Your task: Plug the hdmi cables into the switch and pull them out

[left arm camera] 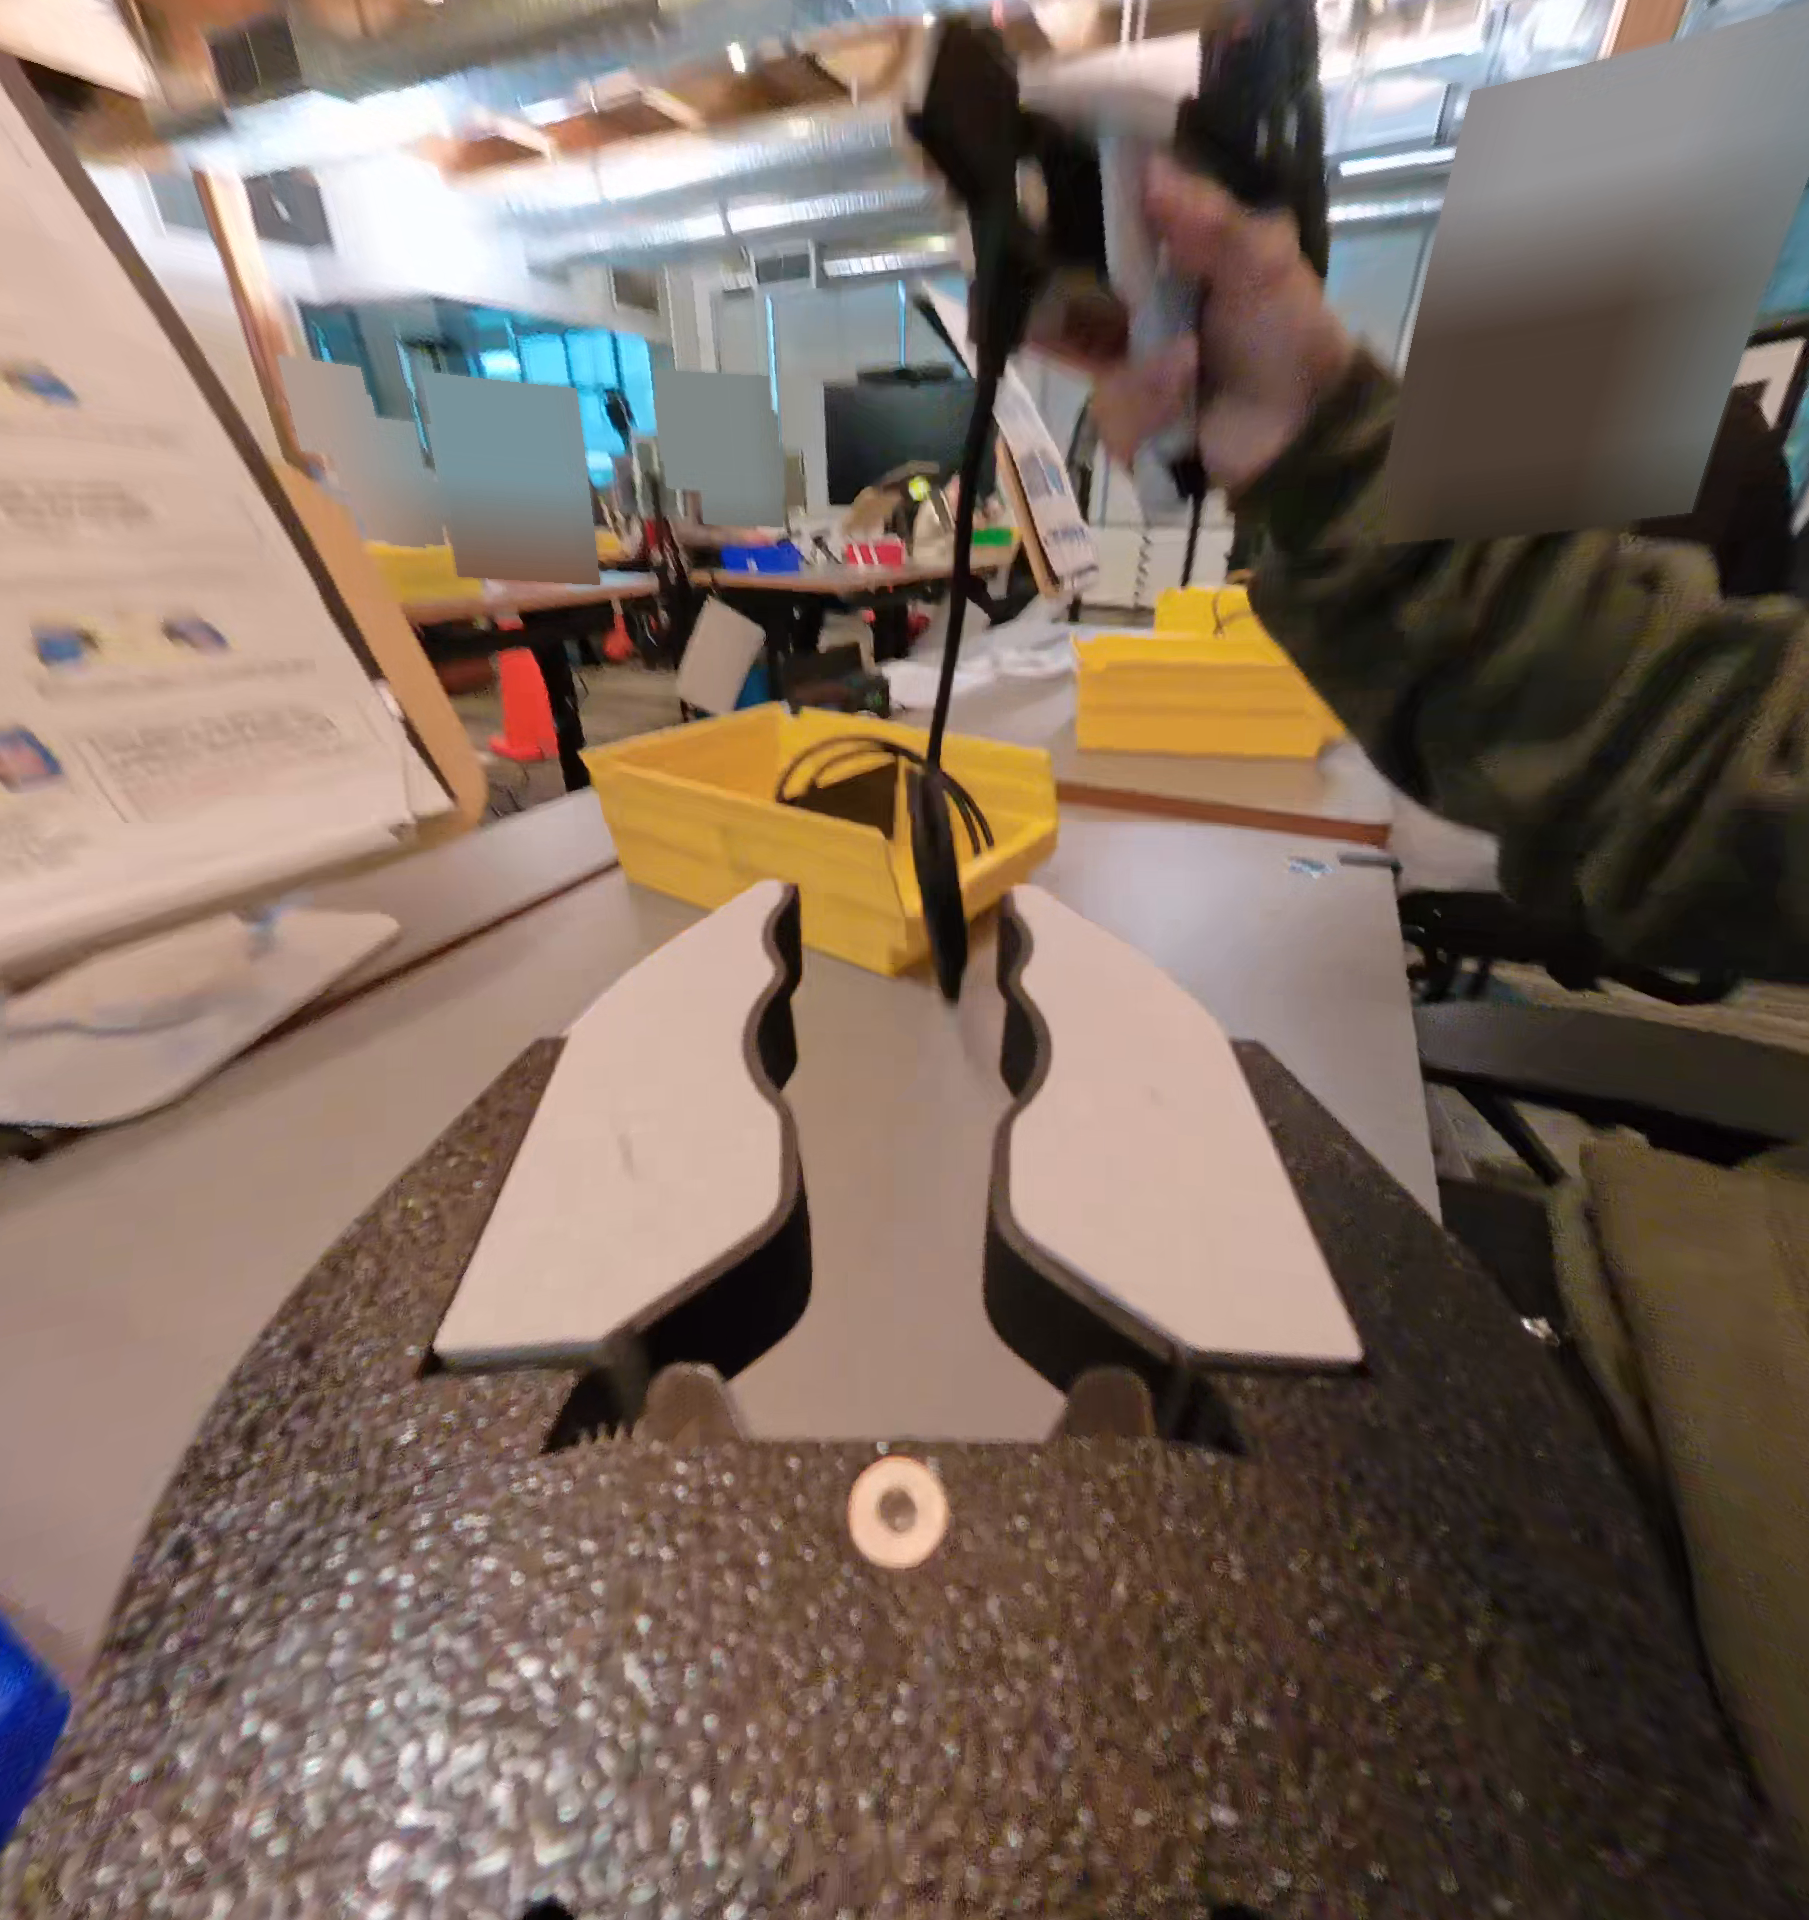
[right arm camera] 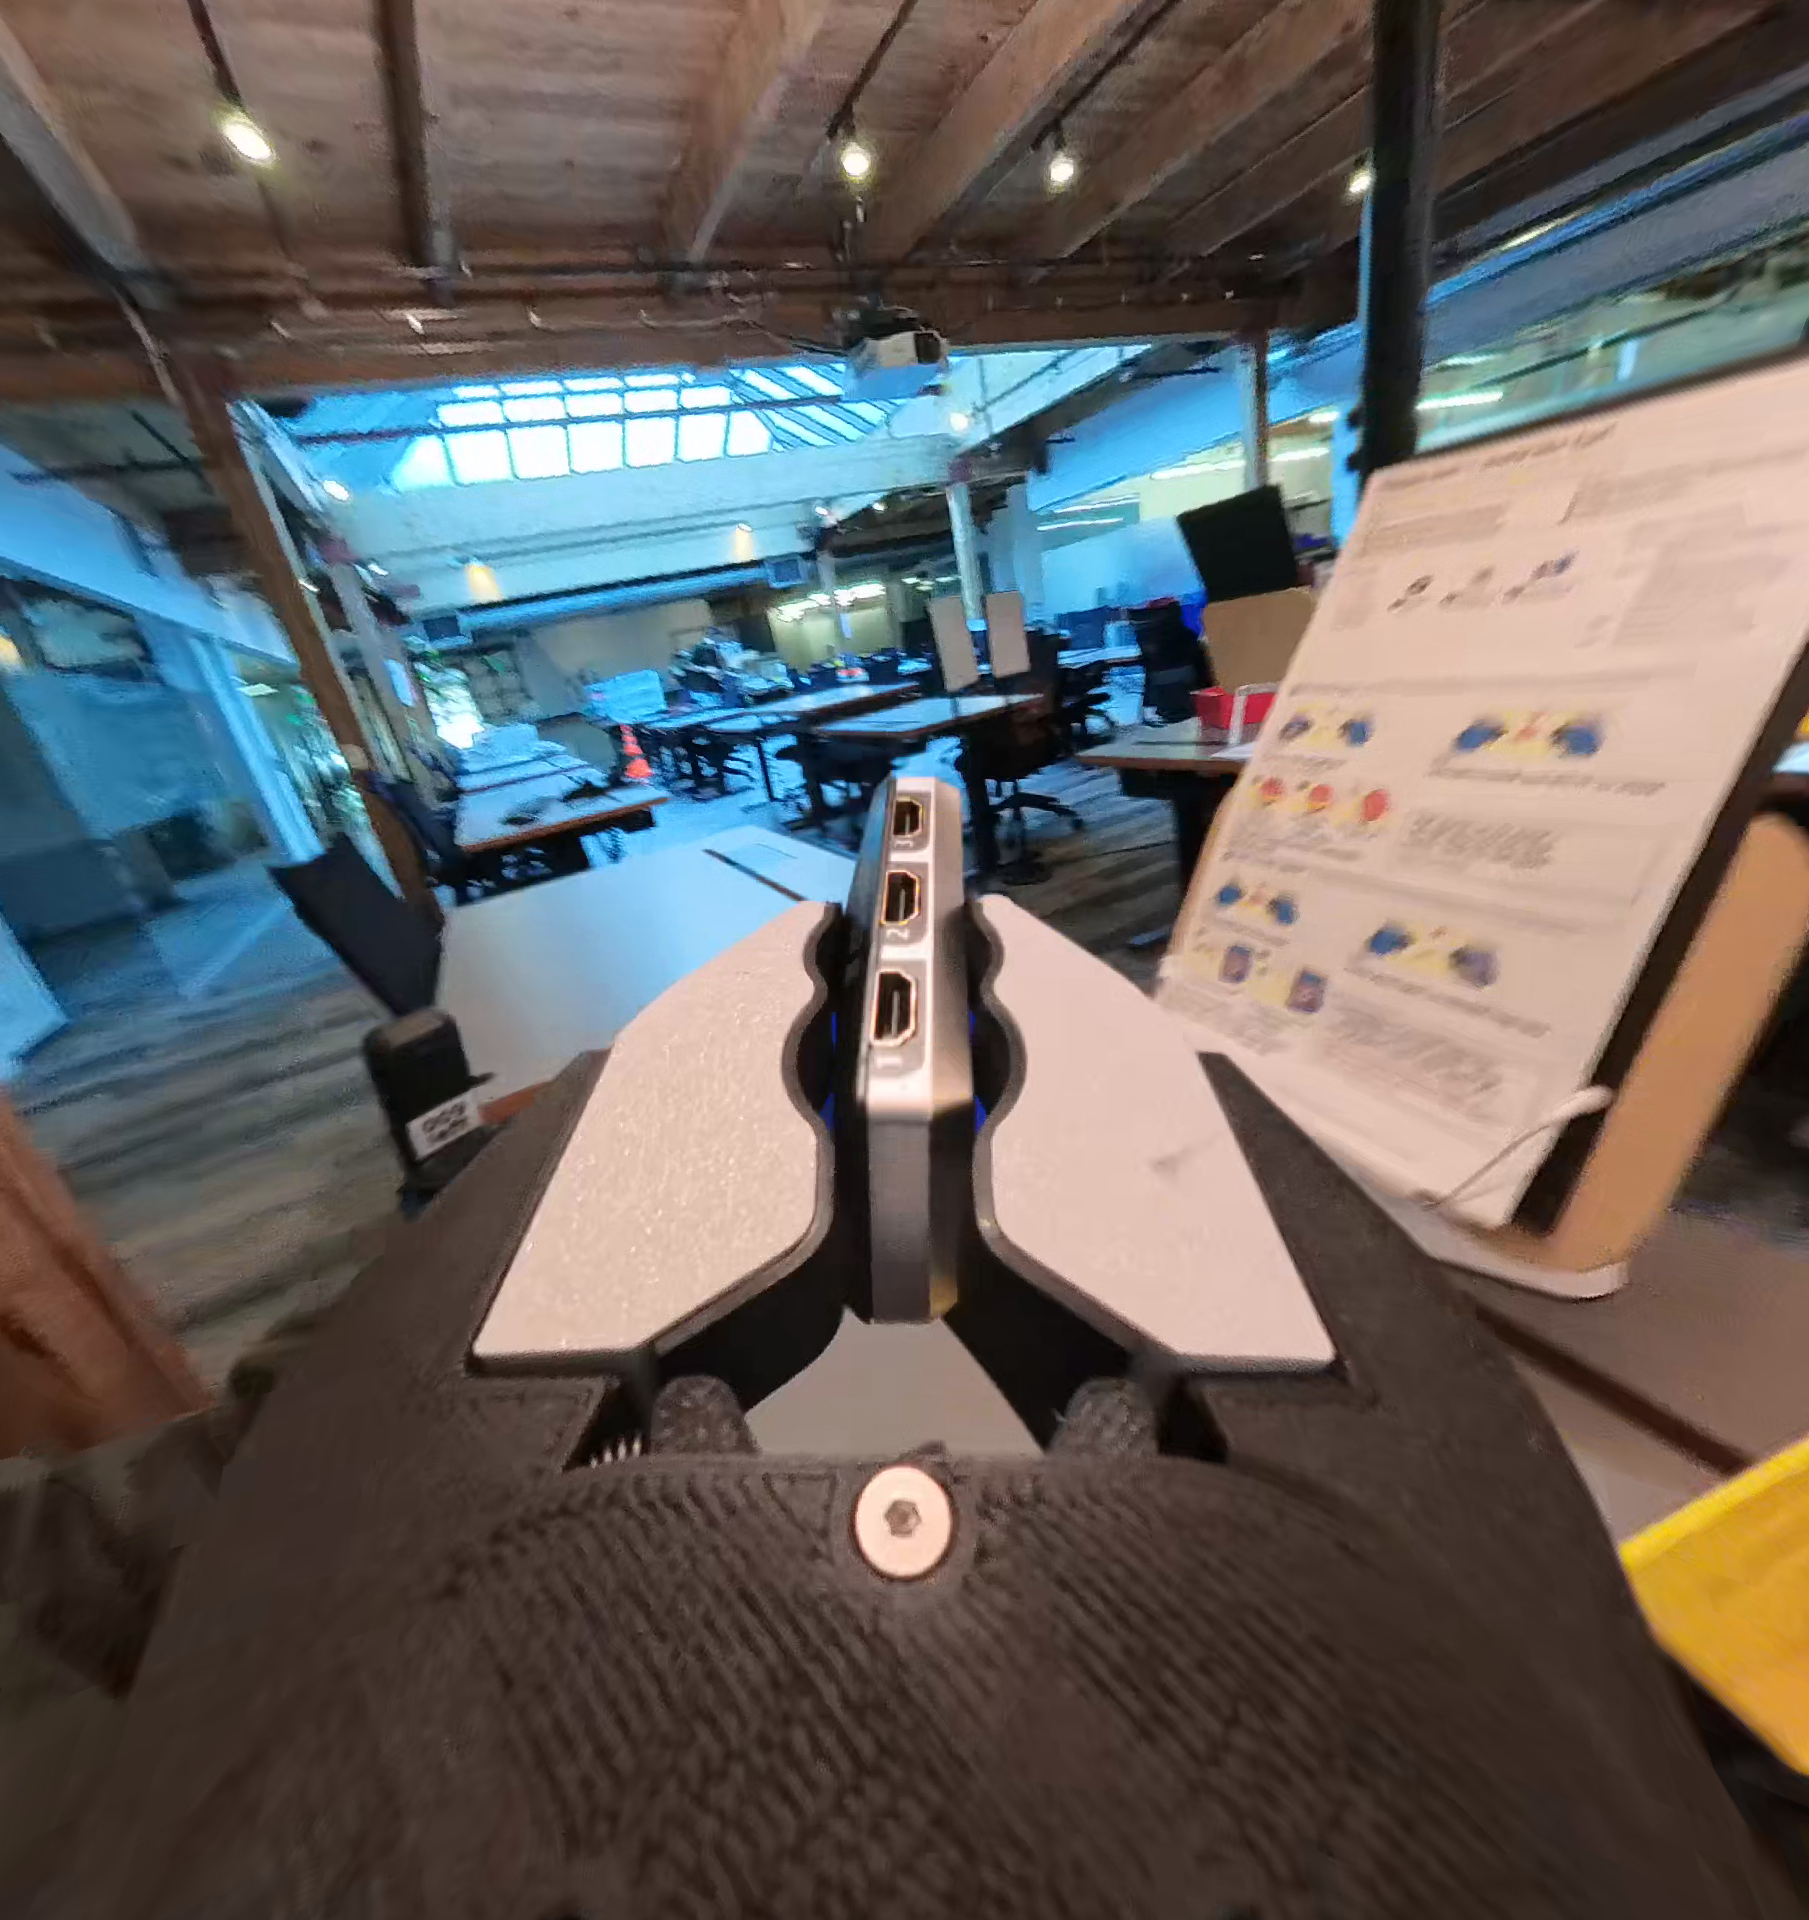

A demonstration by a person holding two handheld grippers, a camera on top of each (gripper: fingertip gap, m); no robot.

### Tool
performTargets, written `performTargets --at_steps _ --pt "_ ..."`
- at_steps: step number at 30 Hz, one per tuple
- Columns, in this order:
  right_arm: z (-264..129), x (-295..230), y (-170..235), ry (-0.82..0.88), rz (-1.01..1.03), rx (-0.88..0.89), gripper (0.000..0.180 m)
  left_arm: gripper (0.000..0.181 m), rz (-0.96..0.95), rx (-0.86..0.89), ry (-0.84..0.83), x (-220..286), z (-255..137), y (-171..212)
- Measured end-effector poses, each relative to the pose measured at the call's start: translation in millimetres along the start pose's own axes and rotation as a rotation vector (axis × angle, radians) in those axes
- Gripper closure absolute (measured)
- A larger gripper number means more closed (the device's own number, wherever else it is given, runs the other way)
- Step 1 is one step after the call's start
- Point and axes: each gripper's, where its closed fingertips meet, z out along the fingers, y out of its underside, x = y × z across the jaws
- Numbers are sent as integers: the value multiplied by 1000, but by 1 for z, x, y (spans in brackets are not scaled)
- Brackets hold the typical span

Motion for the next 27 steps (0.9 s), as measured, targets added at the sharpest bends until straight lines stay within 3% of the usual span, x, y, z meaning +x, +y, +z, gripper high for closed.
performTargets --at_steps 6,9,13,19,27 --pt "-2 78 -75 235 -193 -38 157 147 -56 -128 107 10 26 45" --pt "-15 143 -86 437 -333 -144 157 147 -31 -185 134 15 33 61" --pt "-26 203 -93 570 -415 -183 157 149 -44 -225 160 17 37 75" --pt "-22 225 -104 581 -445 -153 157 149 -66 -250 176 15 40 88" --pt "-9 218 -152 593 -517 -158 157 151 -108 -255 205 16 45 98"
